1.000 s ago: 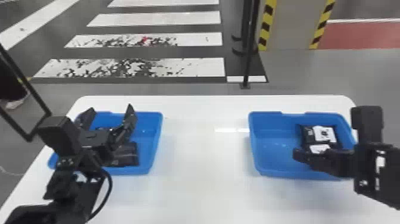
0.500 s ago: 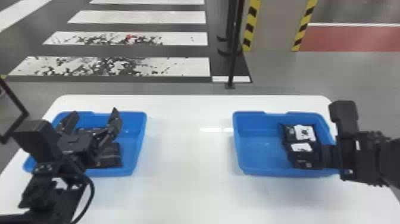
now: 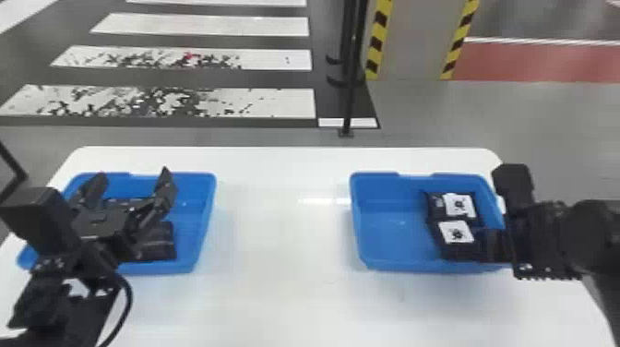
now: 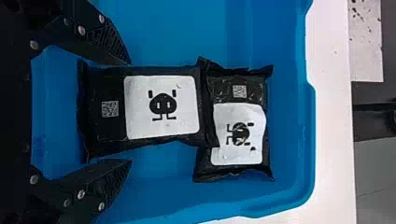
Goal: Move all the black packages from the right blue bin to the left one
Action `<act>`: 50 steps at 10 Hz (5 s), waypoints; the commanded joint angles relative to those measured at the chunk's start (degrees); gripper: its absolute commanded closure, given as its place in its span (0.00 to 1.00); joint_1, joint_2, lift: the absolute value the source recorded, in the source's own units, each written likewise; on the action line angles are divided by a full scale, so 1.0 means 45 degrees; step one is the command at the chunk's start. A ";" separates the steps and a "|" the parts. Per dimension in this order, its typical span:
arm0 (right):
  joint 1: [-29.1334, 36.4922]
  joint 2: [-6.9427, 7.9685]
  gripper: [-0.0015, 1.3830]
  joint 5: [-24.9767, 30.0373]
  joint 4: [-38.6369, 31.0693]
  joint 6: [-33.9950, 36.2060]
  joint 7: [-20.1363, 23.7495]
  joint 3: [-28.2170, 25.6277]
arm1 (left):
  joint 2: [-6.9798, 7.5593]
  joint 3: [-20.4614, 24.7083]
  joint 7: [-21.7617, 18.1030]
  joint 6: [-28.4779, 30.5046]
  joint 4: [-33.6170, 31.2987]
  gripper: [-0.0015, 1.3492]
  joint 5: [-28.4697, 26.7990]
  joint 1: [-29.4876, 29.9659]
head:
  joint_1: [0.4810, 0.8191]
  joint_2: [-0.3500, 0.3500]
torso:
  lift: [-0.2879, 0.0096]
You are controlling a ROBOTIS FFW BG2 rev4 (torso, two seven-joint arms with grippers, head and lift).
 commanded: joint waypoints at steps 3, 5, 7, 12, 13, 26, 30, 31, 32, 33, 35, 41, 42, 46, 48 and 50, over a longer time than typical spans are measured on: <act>-0.0132 -0.0096 0.84 -0.0452 0.0282 -0.0001 0.0001 0.0025 | 0.0000 -0.0025 0.0001 0.0093 0.0000 0.11 -0.0023 -0.0074 | 0.63 0.45 | 0.50; 0.0118 -0.0096 0.85 -0.0477 0.0532 -0.1095 0.0586 0.0025 | 0.0000 -0.0025 0.0001 0.0093 0.0031 0.11 -0.0023 -0.0074 | 0.63 0.46 | 0.50; 0.0899 0.0001 0.85 -0.0299 -0.0062 -0.3532 0.1329 0.0025 | 0.0000 0.0000 0.0021 -0.0345 0.0031 0.11 0.0003 -0.0043 | 0.63 0.48 | 0.50; 0.1055 0.0021 0.85 -0.1924 -0.0312 -0.6845 0.3184 0.0660 | -0.0020 -0.0228 0.0118 -0.0376 0.0031 0.11 0.0383 -0.0105 | 0.63 0.55 | 0.50; 0.1180 0.0021 0.85 -0.2178 -0.0593 -0.6876 0.3301 0.0863 | -0.0020 -0.0254 0.0118 -0.0407 0.0031 0.11 0.0383 -0.0105 | 0.63 0.58 | 0.50; -0.0476 -0.0487 0.85 -0.3499 -0.1218 -1.0470 0.4961 0.6576 | 0.0723 -0.2844 -0.0175 0.0124 -0.1375 0.11 0.4141 -0.0543 | 0.54 0.76 | 0.50; -0.0695 -0.0487 0.85 -0.4083 -0.1312 -1.0407 0.4922 0.7541 | 0.0723 -0.2691 -0.0175 0.0437 -0.1313 0.11 0.3837 -0.0480 | 0.58 0.83 | 0.50; -0.0726 -0.0487 0.85 -0.4133 -0.1312 -1.0345 0.4903 0.7668 | 0.0723 -0.2666 -0.0155 0.0468 -0.1282 0.11 0.3837 -0.0480 | 0.59 0.84 | 0.50; -0.0726 -0.0506 0.85 -0.4159 -0.1280 -1.0282 0.4903 0.7693 | 0.0723 -0.2564 -0.0155 0.0593 -0.1313 0.23 0.3811 -0.0449 | 0.60 0.86 | 0.50; -0.0695 -0.0506 0.85 -0.4184 -0.1280 -1.0282 0.4903 0.7693 | 0.0684 -0.2437 -0.0155 0.1187 -0.1313 0.67 0.4319 -0.0387 | 0.62 0.87 | 0.50; -0.0757 -0.0506 0.85 -0.4210 -0.1249 -1.0314 0.4883 0.7693 | 0.0586 -0.2183 -0.0175 0.1437 -0.1313 0.90 0.4547 -0.0230 | 0.63 0.87 | 0.50; -0.0351 -0.0546 0.11 -0.4591 -0.0968 -1.0657 0.4883 0.7414 | 0.0352 -0.1117 -0.0136 0.0593 -0.0813 0.90 0.2135 -0.0980 | 0.60 0.90 | 0.50; -0.0132 -0.0546 0.02 -0.4565 -0.0937 -1.0501 0.4883 0.7109 | 0.0215 -0.0406 0.0040 0.0343 -0.0032 0.90 0.0256 -0.1480 | 0.59 0.92 | 0.50; 0.0649 -0.0546 0.16 -0.3803 -0.1062 -0.9970 0.4844 0.5408 | 0.0059 0.0838 0.0646 0.1280 0.2750 0.75 -0.2714 -0.2137 | 0.60 1.00 | 0.50; 0.1149 -0.0389 0.15 -0.2585 -0.1562 -0.9189 0.4336 0.4062 | -0.0117 0.1041 0.0489 0.0093 0.2968 0.05 -0.1369 -0.1512 | 0.63 1.00 | 0.50; 0.2399 -0.0038 0.15 -0.1721 -0.2562 -0.8782 0.2598 0.2437 | -0.0117 0.0762 -0.0018 -0.1532 0.2906 0.12 -0.0404 -0.1324 | 0.63 0.92 | 0.50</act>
